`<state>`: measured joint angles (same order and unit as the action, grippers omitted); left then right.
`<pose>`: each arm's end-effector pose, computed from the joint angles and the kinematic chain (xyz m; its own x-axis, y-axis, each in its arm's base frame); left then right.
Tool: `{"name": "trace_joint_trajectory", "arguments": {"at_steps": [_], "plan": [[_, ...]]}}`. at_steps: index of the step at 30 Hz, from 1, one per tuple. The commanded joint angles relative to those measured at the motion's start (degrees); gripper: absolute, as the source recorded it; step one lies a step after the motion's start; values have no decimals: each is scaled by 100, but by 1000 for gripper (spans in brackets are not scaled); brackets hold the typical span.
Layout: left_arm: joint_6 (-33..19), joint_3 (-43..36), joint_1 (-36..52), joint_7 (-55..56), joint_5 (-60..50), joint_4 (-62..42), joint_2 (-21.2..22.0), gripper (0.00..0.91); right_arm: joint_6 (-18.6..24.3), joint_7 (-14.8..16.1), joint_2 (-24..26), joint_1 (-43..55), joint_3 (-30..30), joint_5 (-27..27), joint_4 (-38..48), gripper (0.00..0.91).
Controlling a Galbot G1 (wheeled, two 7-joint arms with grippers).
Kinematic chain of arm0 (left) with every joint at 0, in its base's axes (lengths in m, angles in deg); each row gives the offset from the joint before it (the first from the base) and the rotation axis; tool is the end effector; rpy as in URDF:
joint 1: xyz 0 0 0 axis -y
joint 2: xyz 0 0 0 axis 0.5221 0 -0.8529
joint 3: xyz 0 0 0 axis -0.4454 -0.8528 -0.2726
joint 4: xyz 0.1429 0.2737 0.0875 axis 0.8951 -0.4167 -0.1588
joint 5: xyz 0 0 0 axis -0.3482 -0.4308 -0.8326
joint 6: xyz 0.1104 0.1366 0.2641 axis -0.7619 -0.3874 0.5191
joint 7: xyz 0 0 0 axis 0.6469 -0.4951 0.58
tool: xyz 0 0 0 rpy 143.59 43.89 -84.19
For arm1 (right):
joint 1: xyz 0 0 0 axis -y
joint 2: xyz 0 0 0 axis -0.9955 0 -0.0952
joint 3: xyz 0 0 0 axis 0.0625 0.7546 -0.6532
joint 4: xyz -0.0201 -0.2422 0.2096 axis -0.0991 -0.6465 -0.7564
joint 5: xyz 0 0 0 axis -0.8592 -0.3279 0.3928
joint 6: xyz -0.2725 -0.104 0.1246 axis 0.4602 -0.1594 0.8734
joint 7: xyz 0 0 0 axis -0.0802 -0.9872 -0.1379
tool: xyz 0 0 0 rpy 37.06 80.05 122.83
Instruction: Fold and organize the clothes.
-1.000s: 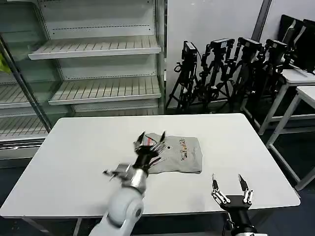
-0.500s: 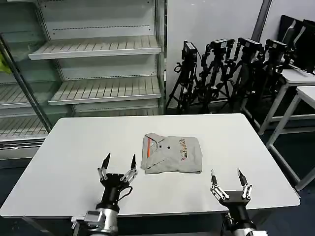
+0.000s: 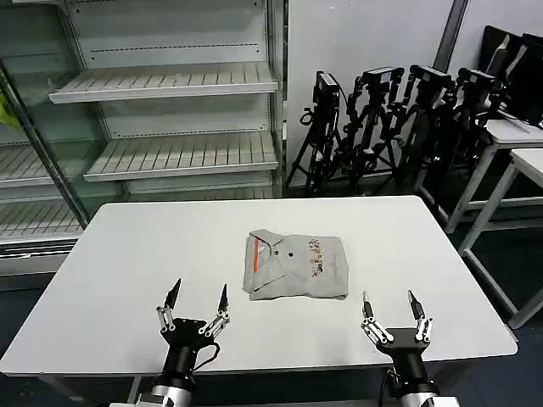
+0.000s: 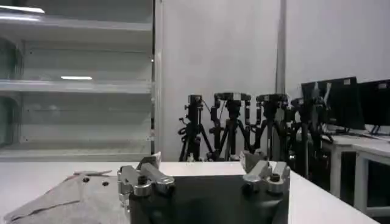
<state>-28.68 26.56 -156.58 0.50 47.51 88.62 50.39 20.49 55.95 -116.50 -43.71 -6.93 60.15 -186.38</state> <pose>0.1252 -0.0272 -0.2369 -0.9941 0.0833 -0.0700 0.0766 0.9926 0.0937 0.1184 -0.0172 -0.2401 -0.9995 0.0074 -0.0322 0.0085 0.9994 -0.0335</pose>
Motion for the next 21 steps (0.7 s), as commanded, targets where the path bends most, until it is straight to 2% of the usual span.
{"name": "trace_joint_trajectory", "arguments": {"at_steps": [1, 21], "plan": [[-87, 91, -308, -40, -230, 130, 9, 907, 48, -79, 11, -5, 56, -259, -50, 907], [-71, 91, -371, -157, -235, 185, 254, 907, -130, -243, 88, 22, 148, -118, 16, 907]]}}
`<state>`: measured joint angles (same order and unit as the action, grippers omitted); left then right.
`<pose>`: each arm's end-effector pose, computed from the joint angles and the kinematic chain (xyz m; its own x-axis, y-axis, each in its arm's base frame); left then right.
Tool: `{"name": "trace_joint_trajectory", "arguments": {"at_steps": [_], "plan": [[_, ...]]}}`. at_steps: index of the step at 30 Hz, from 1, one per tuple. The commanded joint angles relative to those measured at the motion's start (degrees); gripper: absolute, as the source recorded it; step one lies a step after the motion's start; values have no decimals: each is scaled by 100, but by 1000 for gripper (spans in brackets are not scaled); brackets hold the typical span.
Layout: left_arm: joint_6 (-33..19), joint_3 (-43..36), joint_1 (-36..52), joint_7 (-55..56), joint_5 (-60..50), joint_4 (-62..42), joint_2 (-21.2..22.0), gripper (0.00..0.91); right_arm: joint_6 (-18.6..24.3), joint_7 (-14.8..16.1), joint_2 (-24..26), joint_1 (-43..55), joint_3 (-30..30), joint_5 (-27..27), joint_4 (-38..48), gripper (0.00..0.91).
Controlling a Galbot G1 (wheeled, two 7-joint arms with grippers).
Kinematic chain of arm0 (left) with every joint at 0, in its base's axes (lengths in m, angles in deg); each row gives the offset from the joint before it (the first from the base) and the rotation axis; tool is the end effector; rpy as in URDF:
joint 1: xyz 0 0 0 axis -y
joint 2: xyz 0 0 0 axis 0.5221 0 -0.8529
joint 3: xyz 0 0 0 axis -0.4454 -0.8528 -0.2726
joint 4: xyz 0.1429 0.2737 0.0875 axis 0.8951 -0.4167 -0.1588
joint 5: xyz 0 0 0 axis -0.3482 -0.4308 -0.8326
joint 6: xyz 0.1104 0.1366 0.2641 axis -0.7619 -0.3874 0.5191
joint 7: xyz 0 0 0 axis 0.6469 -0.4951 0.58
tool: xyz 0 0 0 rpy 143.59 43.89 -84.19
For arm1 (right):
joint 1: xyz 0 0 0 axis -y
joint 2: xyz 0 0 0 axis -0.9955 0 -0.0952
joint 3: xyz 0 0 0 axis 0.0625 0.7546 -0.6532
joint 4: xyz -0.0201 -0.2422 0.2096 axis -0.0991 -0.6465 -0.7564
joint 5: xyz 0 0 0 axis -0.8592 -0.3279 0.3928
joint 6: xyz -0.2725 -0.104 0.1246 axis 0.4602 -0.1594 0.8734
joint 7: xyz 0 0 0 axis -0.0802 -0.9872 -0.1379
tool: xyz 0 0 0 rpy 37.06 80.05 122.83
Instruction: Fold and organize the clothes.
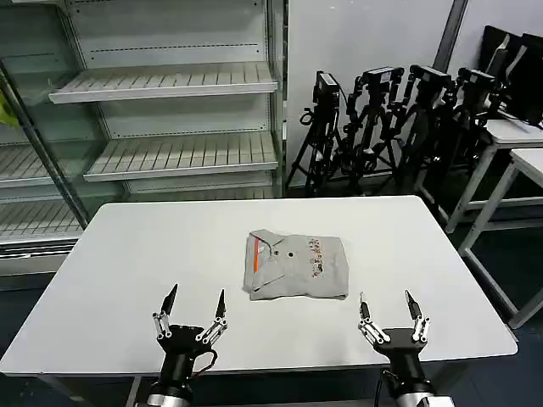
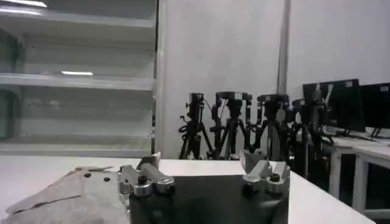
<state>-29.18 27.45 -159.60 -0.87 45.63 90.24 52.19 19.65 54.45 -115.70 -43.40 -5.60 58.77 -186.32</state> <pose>0.1135 -0.0271 -0.2335 -0.9954 0.0753 -0.0594 0.0690 0.9923 0.1028 0.1187 -0.0134 -0.2405 -0.9997 0.0078 -0.0228 0.0091 0.9983 -0.0569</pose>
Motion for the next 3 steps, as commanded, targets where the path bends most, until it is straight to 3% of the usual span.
{"name": "trace_joint_trajectory", "arguments": {"at_steps": [1, 3], "plan": [[-21, 1, -78, -26, -46, 22, 84, 907, -70, -93, 7, -11, 15, 37, 18, 907], [-21, 9, -85, -34, -43, 17, 90, 907, -144, 60, 0, -9, 33, 166, 35, 907]]}}
